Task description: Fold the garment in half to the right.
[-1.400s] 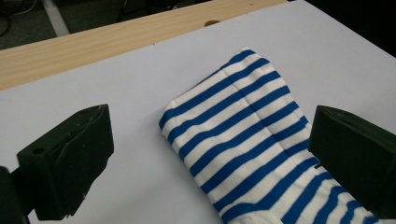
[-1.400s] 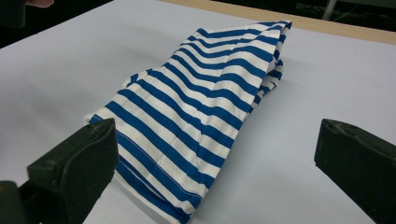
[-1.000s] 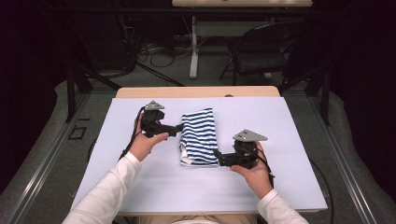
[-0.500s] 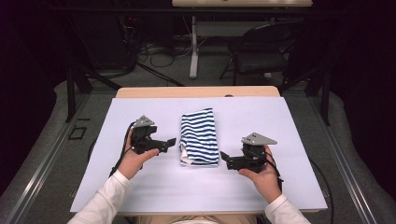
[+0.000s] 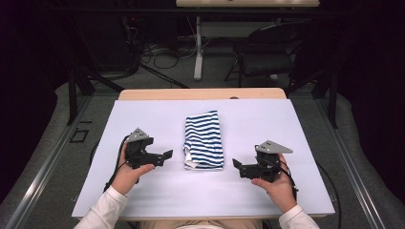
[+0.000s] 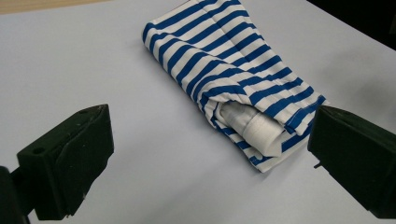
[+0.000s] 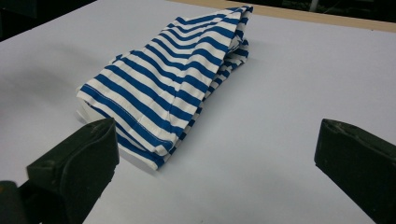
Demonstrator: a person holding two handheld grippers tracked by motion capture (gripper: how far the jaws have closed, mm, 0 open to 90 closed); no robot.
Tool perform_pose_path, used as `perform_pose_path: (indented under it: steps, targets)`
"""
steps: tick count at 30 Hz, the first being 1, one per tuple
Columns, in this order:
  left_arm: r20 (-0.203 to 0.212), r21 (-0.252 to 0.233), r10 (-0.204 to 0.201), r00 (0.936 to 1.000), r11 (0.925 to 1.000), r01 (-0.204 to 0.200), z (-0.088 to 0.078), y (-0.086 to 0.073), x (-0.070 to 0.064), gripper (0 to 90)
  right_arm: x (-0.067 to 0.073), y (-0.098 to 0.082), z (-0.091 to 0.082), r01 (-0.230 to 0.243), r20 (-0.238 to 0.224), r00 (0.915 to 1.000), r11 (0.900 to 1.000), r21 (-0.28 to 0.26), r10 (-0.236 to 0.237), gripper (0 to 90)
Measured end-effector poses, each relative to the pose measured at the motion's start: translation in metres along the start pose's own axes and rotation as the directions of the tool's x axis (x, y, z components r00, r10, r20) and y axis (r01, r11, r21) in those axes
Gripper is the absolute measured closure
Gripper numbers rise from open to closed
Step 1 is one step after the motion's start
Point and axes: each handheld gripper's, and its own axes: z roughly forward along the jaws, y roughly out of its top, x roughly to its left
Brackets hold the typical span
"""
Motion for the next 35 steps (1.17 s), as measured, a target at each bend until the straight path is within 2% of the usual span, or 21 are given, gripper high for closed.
perform_pose_path:
  steps: [6,9,10,11,12,13,14,17,23,35]
  targets:
    - [-0.008,-0.006,-0.005,1.0,1.0,0.005,-0.007,-0.009,0.005,0.4,-0.003,-0.007,-0.004,-0.002,0.013,0.9999,1.0,0.004,0.002,0.0]
    - [0.041,0.011,-0.006,0.9991,0.9999,0.005,-0.009,-0.012,0.007,1.0,-0.006,-0.009,-0.006,-0.005,0.017,0.9998,1.0,0.0,0.005,0.0]
    - [0.046,0.034,-0.004,0.999,0.9994,0.002,-0.009,-0.014,0.007,1.9,-0.007,-0.01,-0.007,-0.009,0.017,0.9998,1.0,0.004,0.009,0.0]
    - [0.047,0.036,-0.003,0.9989,0.9993,0.001,-0.009,-0.015,0.007,2.5,-0.008,-0.011,-0.007,-0.013,0.018,0.9997,1.0,-0.003,0.013,0.0]
    - [0.034,0.003,0.001,0.9994,1.0,-0.001,-0.011,-0.019,0.005,8.1,-0.009,-0.011,-0.007,-0.017,0.021,0.9996,1.0,-0.005,0.017,0.0]
    - [0.03,-0.006,0.002,0.9995,1.0,-0.002,-0.012,-0.02,0.004,25.3,-0.01,-0.013,-0.007,-0.025,0.021,0.9995,1.0,-0.007,0.026,0.0]
    - [0.034,-0.005,-0.004,0.9994,1.0,0.004,-0.012,-0.021,0.004,28.7,-0.011,-0.014,-0.006,-0.031,0.015,0.9994,0.999,-0.008,0.031,0.0]
    - [0.04,-0.022,-0.021,0.999,0.9995,0.022,-0.014,-0.024,0.005,27.6,-0.011,-0.016,-0.003,-0.041,0.01,0.9991,0.999,0.002,0.041,0.0]
    - [0.002,-0.008,-0.02,0.9998,0.9998,0.02,-0.013,-0.031,0.01,28.5,-0.01,-0.018,-0.001,-0.03,0.015,0.9994,1.0,0.001,0.03,0.0]
    - [-0.024,-0.021,-0.029,0.9993,0.9994,0.029,-0.016,-0.032,0.016,28.4,-0.013,-0.02,0.0,-0.031,0.023,0.9993,1.0,0.0,0.031,0.0]
